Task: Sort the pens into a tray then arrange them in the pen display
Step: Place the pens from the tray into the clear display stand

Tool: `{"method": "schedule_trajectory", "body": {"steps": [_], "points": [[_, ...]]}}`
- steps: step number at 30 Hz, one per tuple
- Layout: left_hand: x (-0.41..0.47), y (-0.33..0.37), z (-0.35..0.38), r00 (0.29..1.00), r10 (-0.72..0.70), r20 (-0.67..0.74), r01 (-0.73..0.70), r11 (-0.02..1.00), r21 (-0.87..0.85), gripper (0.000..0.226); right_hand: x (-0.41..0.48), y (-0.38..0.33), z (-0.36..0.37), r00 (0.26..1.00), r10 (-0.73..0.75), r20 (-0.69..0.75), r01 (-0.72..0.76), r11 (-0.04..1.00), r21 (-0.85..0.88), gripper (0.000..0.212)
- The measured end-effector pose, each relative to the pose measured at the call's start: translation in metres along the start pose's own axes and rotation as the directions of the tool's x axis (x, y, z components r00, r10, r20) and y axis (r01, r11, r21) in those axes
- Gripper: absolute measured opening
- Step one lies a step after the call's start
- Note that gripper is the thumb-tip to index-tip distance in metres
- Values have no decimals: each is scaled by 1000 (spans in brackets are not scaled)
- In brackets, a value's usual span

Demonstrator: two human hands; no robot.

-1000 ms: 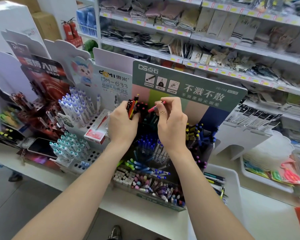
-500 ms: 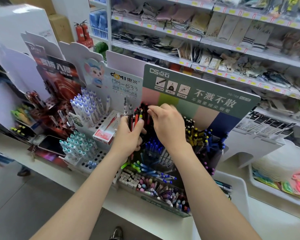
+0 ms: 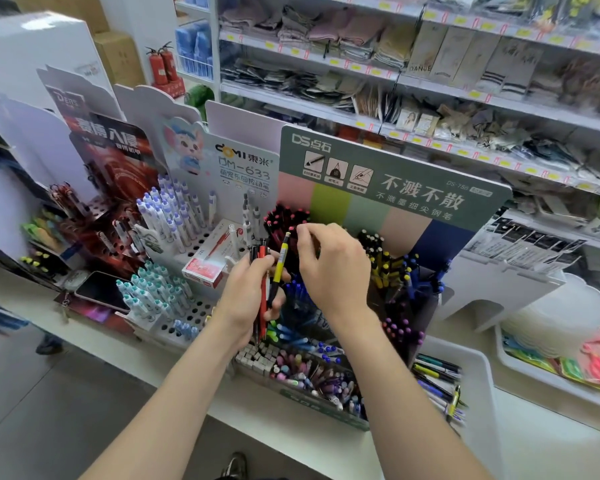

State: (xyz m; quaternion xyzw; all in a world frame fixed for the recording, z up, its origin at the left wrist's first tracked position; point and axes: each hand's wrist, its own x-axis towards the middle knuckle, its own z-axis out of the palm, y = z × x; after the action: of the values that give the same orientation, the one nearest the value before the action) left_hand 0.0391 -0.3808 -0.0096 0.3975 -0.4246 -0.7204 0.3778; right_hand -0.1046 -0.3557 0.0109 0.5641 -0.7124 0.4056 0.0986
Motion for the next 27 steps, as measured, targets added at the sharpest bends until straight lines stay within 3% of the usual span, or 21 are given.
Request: {"method": "schedule_trajectory", "body": {"steps": [3, 6, 8, 10, 13, 16, 21, 23, 27], "points": [[-11, 1, 9, 990, 11, 143, -20, 998, 60, 19, -23, -1, -14, 971, 191, 141, -218, 953, 210, 32], [-17, -3, 23, 972, 8, 234, -46, 986, 159, 16, -41, 5, -26, 876, 402, 266, -482, 746, 459, 14], [-17, -10, 34, 968, -5, 250, -54, 971, 232, 18, -47, 13, -37, 849, 480, 220, -514, 658, 550, 6], [-15, -17, 44, 976, -30, 215, -38, 951, 306, 17, -50, 22, -49, 844, 532, 73, -451, 630, 633, 6], [-14, -24, 57, 975, -66, 211, -6, 945, 327, 16, -51, 43, -68, 793, 561, -237, -314, 711, 630, 9], [-14, -27, 66, 968, -77, 239, -1, 951, 310, 15, -56, 73, -82, 787, 461, -410, -275, 857, 435, 17], [-14, -32, 77, 964, -73, 255, -12, 948, 318, 16, -54, 102, -91, 939, 263, -221, -221, 955, 197, 17], [-15, -33, 80, 963, -77, 260, -12, 947, 322, 16, -48, 102, -90, 958, 219, -185, -187, 966, 177, 19], [-16, -33, 83, 962, -85, 261, -1, 949, 314, 16, -39, 100, -89, 950, 164, -266, -125, 980, 158, 22]]}}
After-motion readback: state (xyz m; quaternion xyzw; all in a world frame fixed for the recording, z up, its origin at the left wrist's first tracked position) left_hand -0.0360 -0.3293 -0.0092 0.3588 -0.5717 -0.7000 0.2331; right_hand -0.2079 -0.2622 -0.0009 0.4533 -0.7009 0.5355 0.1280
